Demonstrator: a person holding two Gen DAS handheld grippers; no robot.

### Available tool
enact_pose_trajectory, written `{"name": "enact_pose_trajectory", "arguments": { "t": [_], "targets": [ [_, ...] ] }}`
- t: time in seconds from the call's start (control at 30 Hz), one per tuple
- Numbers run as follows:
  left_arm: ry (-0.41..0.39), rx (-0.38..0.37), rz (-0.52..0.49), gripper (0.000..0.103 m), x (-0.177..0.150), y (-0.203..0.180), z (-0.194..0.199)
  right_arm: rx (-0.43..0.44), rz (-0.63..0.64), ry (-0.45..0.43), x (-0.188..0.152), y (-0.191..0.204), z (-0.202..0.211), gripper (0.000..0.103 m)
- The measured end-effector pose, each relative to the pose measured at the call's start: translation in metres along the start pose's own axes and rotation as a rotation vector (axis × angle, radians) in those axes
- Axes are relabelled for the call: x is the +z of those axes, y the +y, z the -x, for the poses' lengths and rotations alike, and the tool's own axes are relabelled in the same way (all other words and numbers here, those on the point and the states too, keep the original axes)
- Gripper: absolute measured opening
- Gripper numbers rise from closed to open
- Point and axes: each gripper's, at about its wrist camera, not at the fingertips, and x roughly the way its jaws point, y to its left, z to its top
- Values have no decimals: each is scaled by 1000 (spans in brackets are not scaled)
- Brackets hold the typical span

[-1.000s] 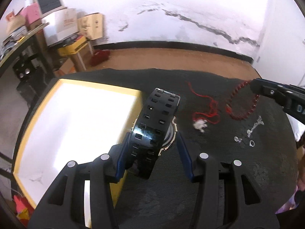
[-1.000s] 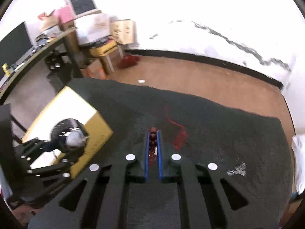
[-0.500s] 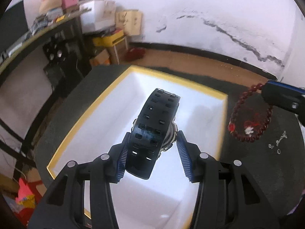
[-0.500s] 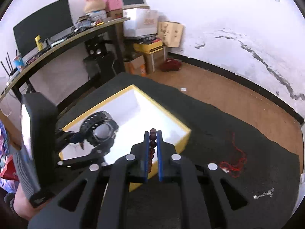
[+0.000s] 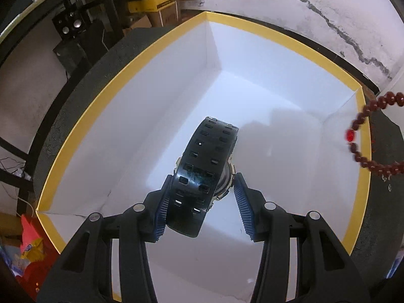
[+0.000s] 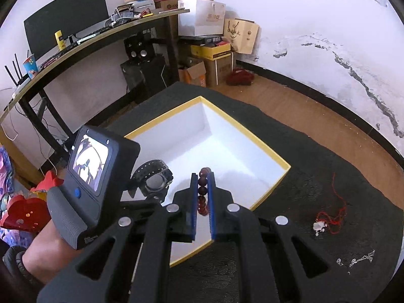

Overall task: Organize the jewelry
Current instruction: 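Carry the watch into the white box and open the left gripper while the right gripper carries the bracelet, then lower the bracelet into the box and open the right gripper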

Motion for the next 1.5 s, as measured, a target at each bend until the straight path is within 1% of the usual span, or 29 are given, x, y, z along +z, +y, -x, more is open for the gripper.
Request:
{"name": "enact_pose_trajectory", "arguments": {
  "t": [0.27,0.33,0.37,0.4,0.43,0.53,0.57,0.63,0.7,0.8,0.97,1.07,1.17,1.2,1.27,1.37,1.43,1.47,1.5],
  "targets": [
    [12,7,-18,48,0,-3,-2,-8,-7,27,-3,-4,-18,8],
    [-2,8,-5,48,1,-1,1,-10,-8,32,-3,-5,-22,8],
    [-9,13,-7,53,2,-1,3,-11,-8,32,-3,-5,-23,8],
    [-14,14,-5,66,0,-3,5,-11,-7,32,-3,-5,-23,8],
    [-25,13,4,72,0,-2,7,-12,-9,32,-2,-6,-23,8],
    [-39,5,16,75,-2,-1,14,-15,-8,34,0,-5,-25,8],
    [-45,-4,23,78,-3,0,16,-15,-7,38,1,-5,-27,8],
    [-55,-13,35,78,-4,2,23,-15,-4,45,3,-3,-30,8],
    [-71,-10,50,83,-4,7,28,-12,-3,50,5,-3,-33,8],
    [-98,-2,68,87,-7,13,38,1,-9,74,9,-3,-44,8],
    [-99,-4,95,88,-13,23,43,30,-30,169,20,-7,-85,8],
    [-106,-8,104,88,-20,25,46,20,-32,205,25,-6,-106,8],
    [-88,8,108,88,-25,26,40,-9,-11,230,28,-4,-123,8],
    [-79,6,108,88,-27,25,40,-14,-5,238,28,-3,-127,8],
    [-75,-25,115,88,-33,23,43,-33,-2,251,29,-5,-137,8],
    [-75,-27,92,88,-42,17,45,-51,-1,253,28,-7,-143,8],
    [-54,-28,77,88,-48,11,40,-71,2,243,27,-10,-144,8],
    [-48,-28,69,88,-48,9,38,-78,4,242,27,-11,-144,14],
    [-48,-24,58,88,-49,6,38,-86,4,241,26,-13,-143,23]
  ]
}}
